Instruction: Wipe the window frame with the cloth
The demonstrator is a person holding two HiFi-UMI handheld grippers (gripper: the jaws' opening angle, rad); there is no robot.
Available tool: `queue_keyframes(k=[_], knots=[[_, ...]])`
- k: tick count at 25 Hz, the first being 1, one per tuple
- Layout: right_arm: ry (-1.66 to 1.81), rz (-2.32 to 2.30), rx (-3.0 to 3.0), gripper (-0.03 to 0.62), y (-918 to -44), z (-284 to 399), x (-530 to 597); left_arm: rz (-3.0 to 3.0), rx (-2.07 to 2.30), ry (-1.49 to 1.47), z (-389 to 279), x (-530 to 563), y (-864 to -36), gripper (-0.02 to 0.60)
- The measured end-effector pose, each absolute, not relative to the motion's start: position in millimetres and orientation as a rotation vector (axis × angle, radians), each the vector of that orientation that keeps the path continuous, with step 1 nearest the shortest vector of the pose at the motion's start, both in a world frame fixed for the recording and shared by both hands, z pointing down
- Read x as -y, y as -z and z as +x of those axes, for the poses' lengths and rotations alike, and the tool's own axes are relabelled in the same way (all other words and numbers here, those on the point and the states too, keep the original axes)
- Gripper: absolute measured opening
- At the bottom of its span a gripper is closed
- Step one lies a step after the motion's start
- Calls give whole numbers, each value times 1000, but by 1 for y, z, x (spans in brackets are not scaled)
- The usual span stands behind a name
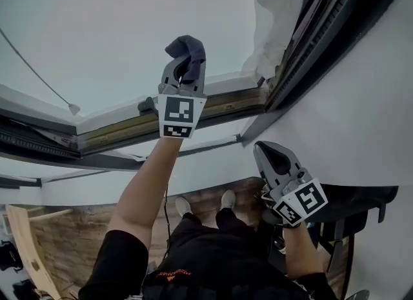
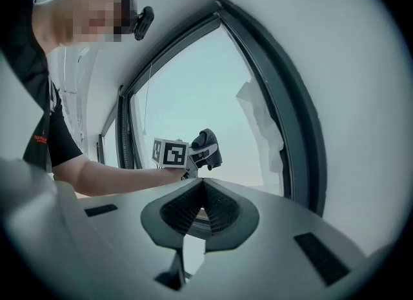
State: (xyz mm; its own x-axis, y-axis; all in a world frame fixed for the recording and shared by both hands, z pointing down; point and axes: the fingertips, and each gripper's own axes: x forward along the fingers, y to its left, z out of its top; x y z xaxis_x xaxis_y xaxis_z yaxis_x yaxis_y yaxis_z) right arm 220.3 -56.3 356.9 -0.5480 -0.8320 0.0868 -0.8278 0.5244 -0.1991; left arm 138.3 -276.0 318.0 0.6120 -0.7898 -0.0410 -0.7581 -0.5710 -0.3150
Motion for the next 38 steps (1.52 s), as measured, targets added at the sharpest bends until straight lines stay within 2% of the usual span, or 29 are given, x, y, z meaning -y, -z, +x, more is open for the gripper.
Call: queue_keyframes(k=[12,19,26,38], knots=[[361,-1570,-2654,5,-364,267,54,-2599,-1097,154,225,275,-322,43],[385,-1543,-2677,5,-369,254,60,-2588,-1020,145,228,259,-320,43],[399,-1423,-2757,5,-369,199,71,-2551,-1124,94,143,234,-320,43],[424,-1117,-2957,5,-379,28,84,-2405,-1538,186,-118,220,-354,43]])
